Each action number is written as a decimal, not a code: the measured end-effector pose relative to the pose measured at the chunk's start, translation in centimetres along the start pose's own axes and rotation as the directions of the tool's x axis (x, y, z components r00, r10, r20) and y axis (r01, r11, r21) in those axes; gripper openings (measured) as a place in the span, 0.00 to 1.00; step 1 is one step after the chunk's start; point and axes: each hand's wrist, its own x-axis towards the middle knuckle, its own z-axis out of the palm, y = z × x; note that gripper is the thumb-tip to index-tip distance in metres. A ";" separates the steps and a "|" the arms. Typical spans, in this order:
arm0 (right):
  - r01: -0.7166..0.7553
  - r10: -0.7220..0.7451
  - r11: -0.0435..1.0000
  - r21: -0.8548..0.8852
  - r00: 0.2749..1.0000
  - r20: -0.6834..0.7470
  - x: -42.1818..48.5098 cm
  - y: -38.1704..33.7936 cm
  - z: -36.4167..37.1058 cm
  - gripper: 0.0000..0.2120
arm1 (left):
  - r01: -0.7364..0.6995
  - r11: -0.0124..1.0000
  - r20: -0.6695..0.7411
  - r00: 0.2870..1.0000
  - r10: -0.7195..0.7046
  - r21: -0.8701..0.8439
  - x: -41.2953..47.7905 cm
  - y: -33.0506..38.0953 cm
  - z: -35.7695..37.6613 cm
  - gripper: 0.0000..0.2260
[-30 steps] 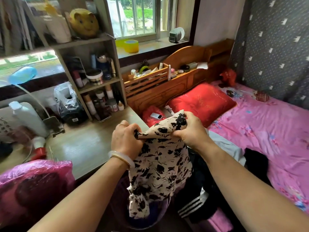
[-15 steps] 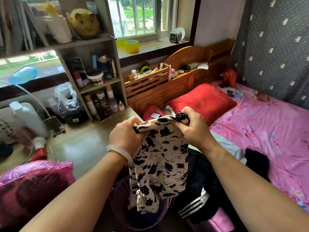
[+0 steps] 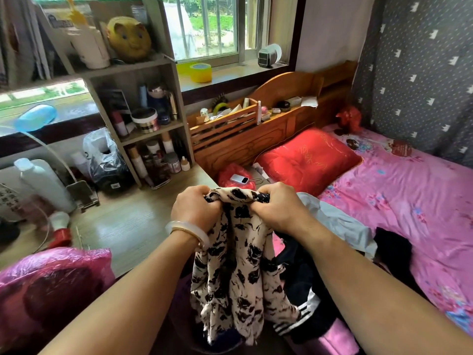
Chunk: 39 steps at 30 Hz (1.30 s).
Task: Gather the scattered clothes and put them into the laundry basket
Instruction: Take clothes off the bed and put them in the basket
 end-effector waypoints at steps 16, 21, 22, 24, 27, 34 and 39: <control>-0.074 -0.163 0.841 0.536 0.909 0.382 0.1 0.5 -0.3 0.33 | 0.667 0.382 0.669 0.728 -0.149 -0.640 -2.0 3.2 0.5 0.05; 0.181 -0.243 0.940 0.291 0.950 0.195 0.7 1.3 -0.4 0.25 | 0.499 0.600 0.677 0.730 0.099 -0.625 -2.2 3.0 -1.2 0.10; 0.187 -0.241 0.934 0.303 0.959 0.151 0.8 1.4 -0.5 0.21 | 0.467 0.635 0.682 0.719 0.132 -0.615 -1.9 2.5 -1.8 0.12; 0.134 -0.168 0.895 0.425 0.985 0.043 1.3 2.0 -1.0 0.17 | 0.395 0.701 0.682 0.709 0.179 -0.594 -1.2 1.1 -2.5 0.17; -0.009 -0.014 0.660 0.751 1.000 0.025 2.0 1.7 -1.8 0.21 | 0.225 0.802 0.596 0.780 0.192 -0.553 -0.2 -1.6 -1.6 0.35; -0.149 -0.102 0.283 0.948 0.978 0.184 2.5 -2.4 -3.1 0.25 | -0.018 0.875 0.695 0.599 0.397 -0.485 -1.4 -3.3 3.3 0.49; -0.167 0.063 0.093 0.982 0.985 0.161 4.1 -4.0 -3.4 0.18 | 0.265 0.695 0.617 0.720 0.319 -0.668 -3.6 -2.1 5.2 0.28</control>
